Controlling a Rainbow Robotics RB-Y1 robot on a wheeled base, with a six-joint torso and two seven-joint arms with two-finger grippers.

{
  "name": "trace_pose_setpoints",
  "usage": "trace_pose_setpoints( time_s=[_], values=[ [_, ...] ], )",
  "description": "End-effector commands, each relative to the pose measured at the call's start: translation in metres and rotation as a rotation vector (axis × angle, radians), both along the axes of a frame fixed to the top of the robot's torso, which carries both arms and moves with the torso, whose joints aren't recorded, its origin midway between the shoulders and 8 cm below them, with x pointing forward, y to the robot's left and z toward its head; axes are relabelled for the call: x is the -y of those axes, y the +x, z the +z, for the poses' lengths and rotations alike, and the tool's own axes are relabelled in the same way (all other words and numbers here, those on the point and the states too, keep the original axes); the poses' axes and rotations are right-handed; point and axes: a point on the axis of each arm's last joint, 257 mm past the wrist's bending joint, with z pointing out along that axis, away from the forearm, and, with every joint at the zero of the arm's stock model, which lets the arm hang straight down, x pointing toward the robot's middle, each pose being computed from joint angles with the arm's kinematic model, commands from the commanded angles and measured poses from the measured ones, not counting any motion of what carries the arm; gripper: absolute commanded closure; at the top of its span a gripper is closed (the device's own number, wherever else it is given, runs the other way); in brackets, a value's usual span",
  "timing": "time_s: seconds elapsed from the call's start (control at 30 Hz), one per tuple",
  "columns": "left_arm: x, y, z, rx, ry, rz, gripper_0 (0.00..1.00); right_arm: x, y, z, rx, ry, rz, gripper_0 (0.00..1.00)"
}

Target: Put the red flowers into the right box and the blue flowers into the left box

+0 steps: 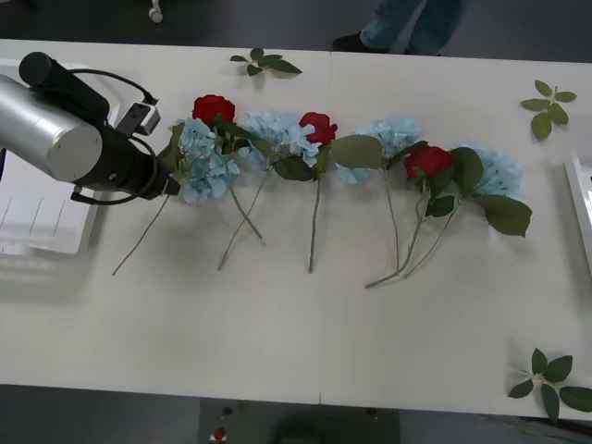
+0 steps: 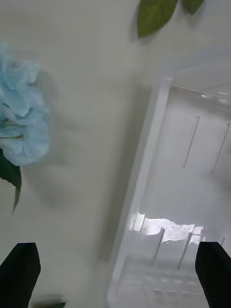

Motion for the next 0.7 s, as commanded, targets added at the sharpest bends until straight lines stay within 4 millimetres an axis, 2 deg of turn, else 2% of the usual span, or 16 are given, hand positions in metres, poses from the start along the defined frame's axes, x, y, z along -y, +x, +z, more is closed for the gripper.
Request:
trace_pose_setpoints(
  time_s=[0.03,0.17,0.23,0.33,0.43,0.57,0.67,0.7],
  values=[
    [-0.002,0.01,0.005,0.046,0.018,-0.012,0.0,-0.008,-0.006,0.017,0.0,-0.021,0.01,0.06],
    [0.0,0.015,-0.003,0.069,0.012,-0.014,0.0,-0.029,-0.015,-0.002,-0.044,-0.038,0.066,0.05],
    [0.0,0.018,-0.01,0.077,0.008,-0.016,0.0,-0.047,-0.019,-0.025,-0.076,-0.047,0.112,0.06],
    [0.001,0.019,-0.015,0.086,0.011,-0.02,0.0,-0.073,-0.021,-0.048,-0.088,-0.072,0.185,0.05],
    [0.001,0.017,-0.018,0.079,0.014,-0.019,0.0,-0.092,-0.023,-0.061,-0.078,-0.108,0.255,0.05],
    [0.001,0.017,-0.018,0.08,0.013,-0.018,0.0,-0.119,-0.029,-0.066,-0.065,-0.113,0.326,0.06],
    [0.001,0.017,-0.018,0.08,0.014,-0.017,0.0,-0.131,-0.032,-0.066,-0.064,-0.105,0.35,0.06],
    [0.001,0.017,-0.018,0.08,0.012,-0.018,0.25,-0.136,-0.034,-0.067,-0.063,-0.1,0.358,0.05]
  ],
)
